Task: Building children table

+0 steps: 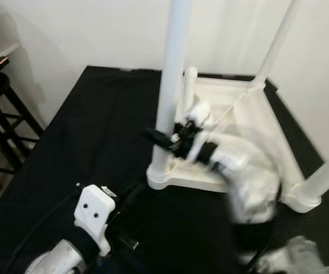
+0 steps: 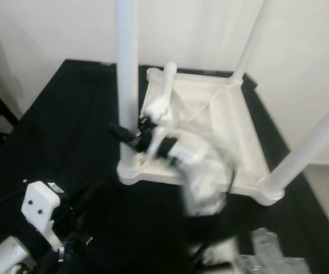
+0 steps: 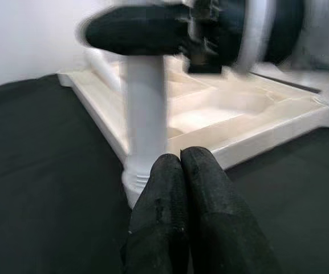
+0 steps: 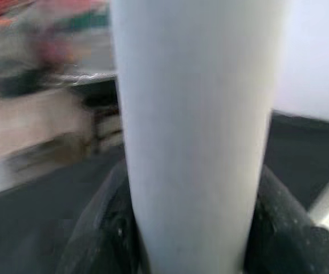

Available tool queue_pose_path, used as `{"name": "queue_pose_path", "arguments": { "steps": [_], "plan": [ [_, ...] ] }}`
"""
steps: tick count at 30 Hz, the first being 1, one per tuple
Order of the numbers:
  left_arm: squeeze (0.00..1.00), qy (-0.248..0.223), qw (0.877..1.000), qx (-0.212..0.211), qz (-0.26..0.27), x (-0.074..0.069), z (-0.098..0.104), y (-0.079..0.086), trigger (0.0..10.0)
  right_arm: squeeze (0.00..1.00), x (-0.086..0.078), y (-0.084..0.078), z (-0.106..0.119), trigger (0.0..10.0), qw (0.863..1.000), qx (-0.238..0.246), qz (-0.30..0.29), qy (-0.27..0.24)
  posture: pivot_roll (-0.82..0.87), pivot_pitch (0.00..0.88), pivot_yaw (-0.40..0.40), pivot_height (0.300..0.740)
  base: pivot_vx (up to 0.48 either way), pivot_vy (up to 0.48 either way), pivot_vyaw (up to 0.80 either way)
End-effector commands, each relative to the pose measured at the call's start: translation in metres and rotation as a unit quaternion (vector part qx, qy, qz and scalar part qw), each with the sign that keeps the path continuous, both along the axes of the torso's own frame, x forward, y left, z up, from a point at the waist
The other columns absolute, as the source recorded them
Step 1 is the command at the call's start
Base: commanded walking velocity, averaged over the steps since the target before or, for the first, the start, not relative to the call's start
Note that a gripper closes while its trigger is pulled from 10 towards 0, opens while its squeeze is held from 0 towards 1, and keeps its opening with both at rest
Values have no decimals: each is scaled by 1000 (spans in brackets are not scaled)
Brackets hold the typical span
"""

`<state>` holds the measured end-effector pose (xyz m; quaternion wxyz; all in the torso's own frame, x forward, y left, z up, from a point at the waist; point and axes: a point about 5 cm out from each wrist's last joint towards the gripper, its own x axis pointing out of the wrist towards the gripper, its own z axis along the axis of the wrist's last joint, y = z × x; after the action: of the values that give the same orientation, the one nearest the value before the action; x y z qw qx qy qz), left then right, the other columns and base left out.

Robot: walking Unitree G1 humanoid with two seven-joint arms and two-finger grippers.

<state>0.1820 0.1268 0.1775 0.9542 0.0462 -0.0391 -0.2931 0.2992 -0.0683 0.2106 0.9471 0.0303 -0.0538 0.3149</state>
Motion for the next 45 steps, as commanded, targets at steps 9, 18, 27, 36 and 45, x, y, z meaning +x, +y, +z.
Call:
{"name": "queue_pose_path", "arguments": {
  "steps": [9, 18, 27, 36, 45],
  "plan": [
    [0, 5, 1000, -3, -11, 6, -5, -3, 10000, 0, -9, 17, -40, 667, 994, -56, 1, 90, 23, 119, -62, 740, 0, 0, 0],
    [0, -4, 1000, -2, -4, 10, -6, -6, 10000, 1000, 7, 11, -5, 10000, 978, -59, 198, 17, 25, 97, -69, 740, 0, 0, 0],
    [0, 0, 1000, -8, -10, 10, -6, -8, 10000, 0, 31, -17, 15, 10000, 920, -142, 364, 0, 39, 94, -73, 740, 0, 0, 0],
    [0, 2, 1000, -11, -9, 7, -7, -10, 10000, 0, 59, -20, 34, 0, 907, -133, 400, 8, 48, 104, -84, 740, 0, 0, 0],
    [0, 3, 1000, -14, -9, 6, -7, -9, 10000, 0, 60, -26, 28, 0, 908, -118, 402, 8, 42, 114, -79, 740, 0, 0, 0]
  ]
}}
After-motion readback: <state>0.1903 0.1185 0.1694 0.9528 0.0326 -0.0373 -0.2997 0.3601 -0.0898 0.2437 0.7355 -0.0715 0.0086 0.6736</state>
